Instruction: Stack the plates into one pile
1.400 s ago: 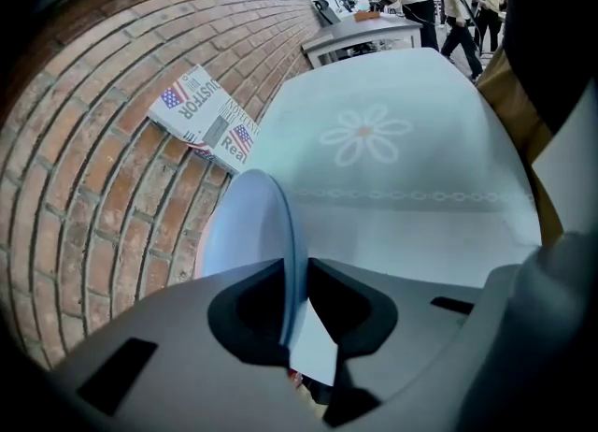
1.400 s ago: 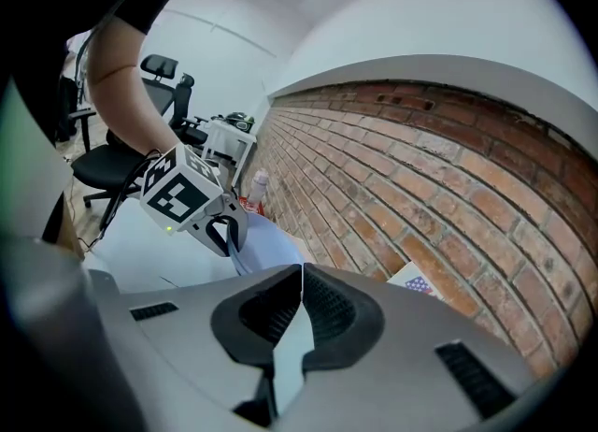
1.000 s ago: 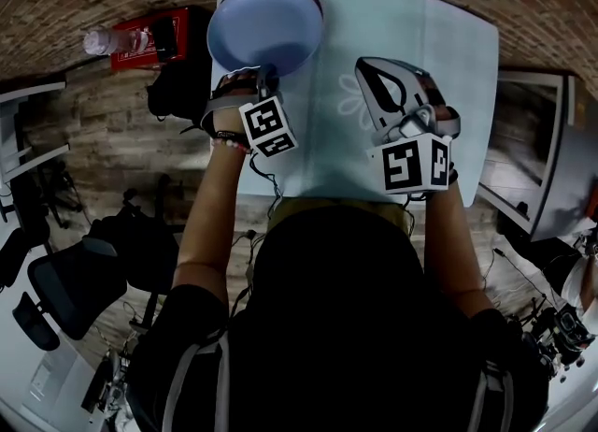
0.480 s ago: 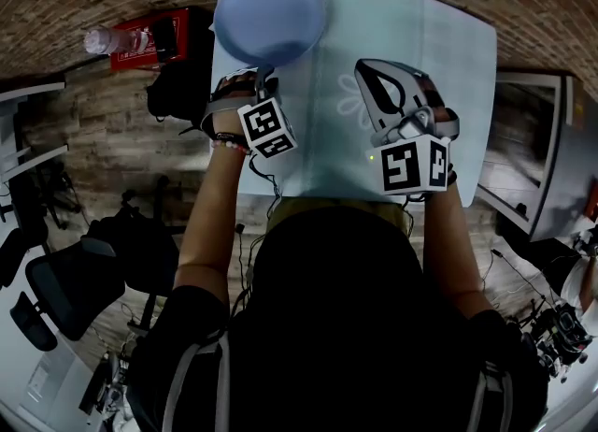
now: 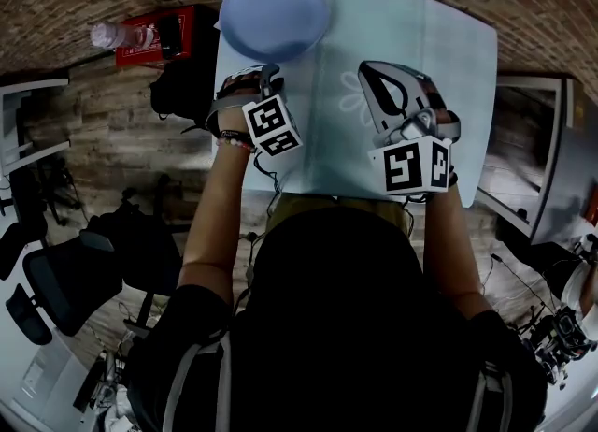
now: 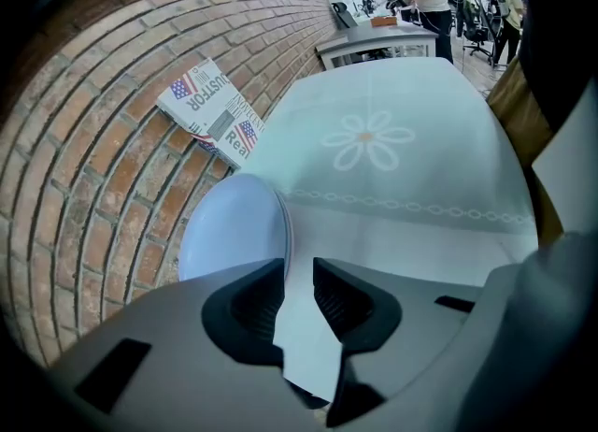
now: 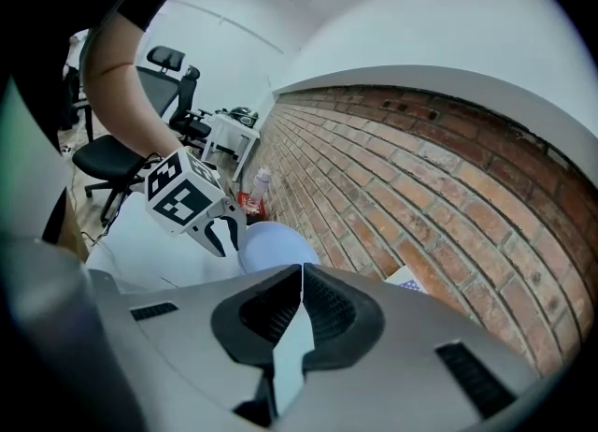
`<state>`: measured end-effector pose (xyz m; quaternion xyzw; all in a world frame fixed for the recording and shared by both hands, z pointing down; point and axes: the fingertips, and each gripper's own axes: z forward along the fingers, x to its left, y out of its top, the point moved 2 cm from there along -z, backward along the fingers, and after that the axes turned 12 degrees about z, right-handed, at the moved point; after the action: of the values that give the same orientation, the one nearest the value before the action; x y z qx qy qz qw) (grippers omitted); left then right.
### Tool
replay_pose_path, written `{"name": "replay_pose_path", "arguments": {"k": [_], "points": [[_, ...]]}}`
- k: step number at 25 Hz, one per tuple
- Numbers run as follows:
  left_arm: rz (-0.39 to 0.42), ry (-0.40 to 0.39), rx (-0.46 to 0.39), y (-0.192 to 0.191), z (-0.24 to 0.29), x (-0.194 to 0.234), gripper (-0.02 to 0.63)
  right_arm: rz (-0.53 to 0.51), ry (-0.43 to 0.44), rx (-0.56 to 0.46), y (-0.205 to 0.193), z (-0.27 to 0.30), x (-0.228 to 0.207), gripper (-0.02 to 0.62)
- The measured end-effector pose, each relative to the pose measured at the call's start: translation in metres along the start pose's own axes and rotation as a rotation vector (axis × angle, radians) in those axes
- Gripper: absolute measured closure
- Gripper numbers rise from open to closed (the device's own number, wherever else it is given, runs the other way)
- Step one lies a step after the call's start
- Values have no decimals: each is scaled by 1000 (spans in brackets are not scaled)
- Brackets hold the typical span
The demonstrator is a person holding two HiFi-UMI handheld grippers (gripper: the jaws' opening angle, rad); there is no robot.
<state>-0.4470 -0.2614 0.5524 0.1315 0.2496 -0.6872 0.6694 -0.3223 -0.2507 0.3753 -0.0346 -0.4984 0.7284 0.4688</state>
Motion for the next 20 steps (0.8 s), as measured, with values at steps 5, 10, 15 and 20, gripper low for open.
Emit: {"name": "replay_pose_path", "arguments": {"k": [5, 10, 15, 20], "points": [[-38, 47, -22, 12, -19, 13, 503, 5, -15, -24, 4, -8, -1, 558], [-61, 93, -30, 18, -37, 21, 552, 5, -24, -46, 10, -20, 0, 558], [-67, 167, -40, 31, -60, 37, 583, 17, -49, -71, 7, -40, -11, 558], [-86, 248, -101, 76, -97, 48, 583, 31, -60, -92, -9, -68, -25, 558]]}}
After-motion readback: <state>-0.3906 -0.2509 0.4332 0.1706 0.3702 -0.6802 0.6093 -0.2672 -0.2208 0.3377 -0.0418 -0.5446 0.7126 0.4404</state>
